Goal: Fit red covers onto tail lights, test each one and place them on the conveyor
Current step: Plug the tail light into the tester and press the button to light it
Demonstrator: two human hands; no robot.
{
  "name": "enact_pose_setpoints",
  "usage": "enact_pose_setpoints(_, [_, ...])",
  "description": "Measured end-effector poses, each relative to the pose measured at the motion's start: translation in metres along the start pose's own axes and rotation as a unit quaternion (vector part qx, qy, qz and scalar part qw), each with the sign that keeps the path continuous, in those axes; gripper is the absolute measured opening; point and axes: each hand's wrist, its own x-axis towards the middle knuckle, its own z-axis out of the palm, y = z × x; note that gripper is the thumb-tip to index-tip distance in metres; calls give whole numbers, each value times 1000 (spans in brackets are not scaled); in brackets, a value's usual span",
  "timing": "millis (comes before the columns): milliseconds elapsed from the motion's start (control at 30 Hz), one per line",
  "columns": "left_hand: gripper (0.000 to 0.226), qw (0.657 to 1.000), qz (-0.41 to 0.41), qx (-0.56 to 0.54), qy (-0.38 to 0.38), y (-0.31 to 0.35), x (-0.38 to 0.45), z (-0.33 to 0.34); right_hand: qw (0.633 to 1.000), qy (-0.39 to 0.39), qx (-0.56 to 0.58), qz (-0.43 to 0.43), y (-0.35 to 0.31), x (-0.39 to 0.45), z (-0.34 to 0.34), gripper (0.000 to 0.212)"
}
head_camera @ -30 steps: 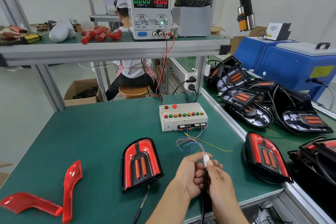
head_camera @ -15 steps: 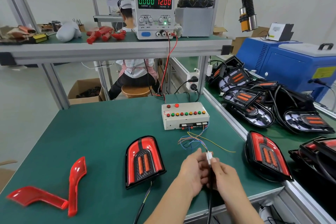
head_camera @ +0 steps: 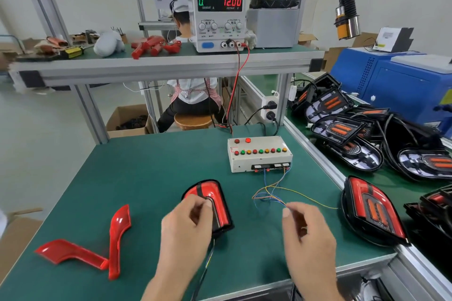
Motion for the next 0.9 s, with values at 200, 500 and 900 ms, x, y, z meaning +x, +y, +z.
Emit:
enact_pose_setpoints(200, [21,969,-126,214,-10,-50,40,-21,944,-314,-30,96,-19,19,41,30])
enact_pose_setpoints(500, [27,976,-177,107,-75,-60,45,1,866,-441,83,219,2,32,86,37])
enact_pose_setpoints(900, [20,977,-94,-118,-149,-30,67,41,898,-252,244,265,28,40,52,18])
